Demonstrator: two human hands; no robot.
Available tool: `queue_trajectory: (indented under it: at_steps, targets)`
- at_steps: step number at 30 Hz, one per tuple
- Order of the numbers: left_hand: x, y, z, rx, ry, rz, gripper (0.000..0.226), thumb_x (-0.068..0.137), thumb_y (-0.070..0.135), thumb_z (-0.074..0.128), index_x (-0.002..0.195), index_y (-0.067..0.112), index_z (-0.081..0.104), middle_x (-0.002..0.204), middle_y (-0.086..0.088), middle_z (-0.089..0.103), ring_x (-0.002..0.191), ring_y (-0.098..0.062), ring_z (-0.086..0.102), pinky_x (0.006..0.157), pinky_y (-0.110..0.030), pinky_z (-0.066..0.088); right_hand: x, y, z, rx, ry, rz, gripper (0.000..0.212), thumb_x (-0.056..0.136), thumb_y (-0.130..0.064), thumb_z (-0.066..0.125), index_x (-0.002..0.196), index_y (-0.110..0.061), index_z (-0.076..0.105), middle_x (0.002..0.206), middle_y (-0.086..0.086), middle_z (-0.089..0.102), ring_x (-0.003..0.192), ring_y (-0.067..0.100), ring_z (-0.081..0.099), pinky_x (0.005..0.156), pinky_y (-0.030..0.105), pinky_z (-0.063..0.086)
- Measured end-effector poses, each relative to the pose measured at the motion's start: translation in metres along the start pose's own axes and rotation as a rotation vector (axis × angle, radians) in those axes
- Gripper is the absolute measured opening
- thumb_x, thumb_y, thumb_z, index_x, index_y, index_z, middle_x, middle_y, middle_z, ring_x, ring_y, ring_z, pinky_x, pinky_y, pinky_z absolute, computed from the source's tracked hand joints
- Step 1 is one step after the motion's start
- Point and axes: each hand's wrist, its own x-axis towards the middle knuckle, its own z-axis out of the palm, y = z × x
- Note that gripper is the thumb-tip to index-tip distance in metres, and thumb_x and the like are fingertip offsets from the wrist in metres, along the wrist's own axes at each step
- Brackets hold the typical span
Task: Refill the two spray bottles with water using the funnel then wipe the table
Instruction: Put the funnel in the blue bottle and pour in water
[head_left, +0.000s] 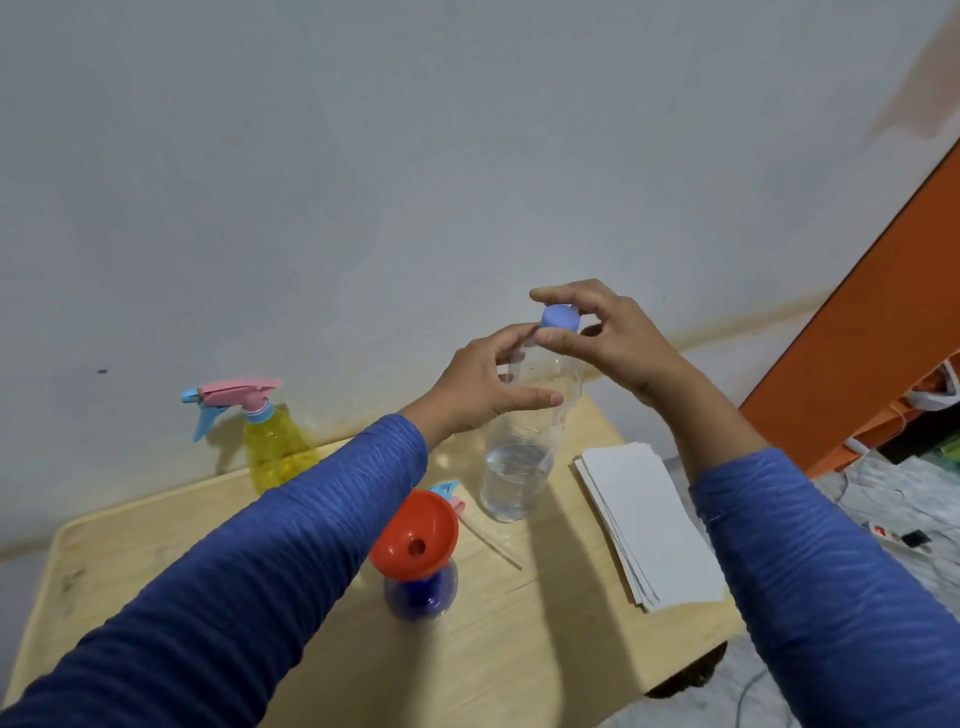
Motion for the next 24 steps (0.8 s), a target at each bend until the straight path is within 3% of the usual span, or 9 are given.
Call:
queue_trajectory:
  at_steps: [3, 8, 11, 15, 19, 21, 24]
  targets:
    - [0.0, -0.001, 0.003, -0.016, 0.008, -0.012, 0.074, 0.067, 0.027, 0.084, 0.133, 0.03, 0.049, 0.129, 0.006, 0.055, 0.123, -0.01, 0.049, 0.094, -0.023, 0.046, -0.001, -0.006, 0.002, -0.061, 0.11, -0.063, 0.029, 0.081, -0.022, 0.072, 0.109, -0.022, 0.068, 0.099, -0.003, 0.059, 0.085, 0.01, 0.058, 0.082, 0.025, 0.049]
    - [-0.006, -0.005, 0.004, -0.064, -0.023, 0.0, 0.083, 0.07, 0.029, 0.082, 0.141, 0.033, 0.039, 0.141, 0.008, 0.048, 0.13, -0.009, 0.044, 0.105, -0.029, 0.042, -0.008, -0.005, -0.009, 0.035, -0.056, -0.089, 0.042, 0.088, -0.012, 0.063, 0.128, -0.022, 0.055, 0.117, -0.004, 0.063, 0.11, 0.006, 0.059, 0.095, 0.024, 0.05]
    - [-0.011, -0.008, 0.01, -0.136, 0.027, -0.001, 0.082, 0.07, 0.028, 0.082, 0.14, 0.034, 0.04, 0.143, 0.01, 0.044, 0.132, -0.009, 0.043, 0.107, -0.03, 0.04, -0.006, -0.008, -0.01, -0.075, 0.01, -0.133, 0.035, 0.086, -0.013, 0.065, 0.118, -0.026, 0.062, 0.113, -0.003, 0.064, 0.106, 0.011, 0.059, 0.093, 0.028, 0.05]
    - [-0.016, -0.01, 0.013, -0.236, 0.064, -0.009, 0.081, 0.07, 0.022, 0.082, 0.14, 0.034, 0.042, 0.141, 0.011, 0.047, 0.131, -0.003, 0.042, 0.108, -0.026, 0.039, -0.01, -0.012, -0.019, 0.079, 0.147, -0.171, 0.041, 0.085, -0.008, 0.066, 0.12, -0.028, 0.058, 0.113, -0.005, 0.066, 0.103, 0.006, 0.06, 0.084, 0.02, 0.048]
    - [-0.02, -0.008, 0.017, -0.263, 0.1, -0.013, 0.078, 0.067, 0.024, 0.081, 0.135, 0.036, 0.045, 0.136, 0.015, 0.049, 0.132, -0.006, 0.041, 0.107, -0.024, 0.038, -0.037, 0.025, -0.004, 0.211, 0.398, 0.014, 0.047, 0.081, -0.006, 0.069, 0.124, -0.019, 0.057, 0.115, -0.003, 0.065, 0.097, -0.001, 0.059, 0.076, 0.007, 0.045]
    - [-0.022, -0.008, 0.019, -0.264, 0.109, -0.017, 0.075, 0.069, 0.02, 0.08, 0.133, 0.038, 0.045, 0.134, 0.016, 0.049, 0.133, -0.008, 0.041, 0.108, -0.026, 0.037, -0.064, 0.067, 0.024, 0.232, 0.421, 0.182, 0.046, 0.08, -0.008, 0.071, 0.124, -0.015, 0.059, 0.117, -0.001, 0.065, 0.095, 0.005, 0.06, 0.078, 0.007, 0.048]
    - [-0.024, -0.005, 0.019, -0.251, 0.115, -0.025, 0.073, 0.075, 0.01, 0.076, 0.134, 0.036, 0.042, 0.13, 0.016, 0.048, 0.132, -0.007, 0.041, 0.109, -0.029, 0.037, -0.108, 0.127, 0.068, 0.195, 0.343, 0.443, 0.043, 0.079, -0.017, 0.072, 0.121, -0.02, 0.062, 0.119, -0.004, 0.065, 0.091, 0.009, 0.061, 0.084, 0.019, 0.048]
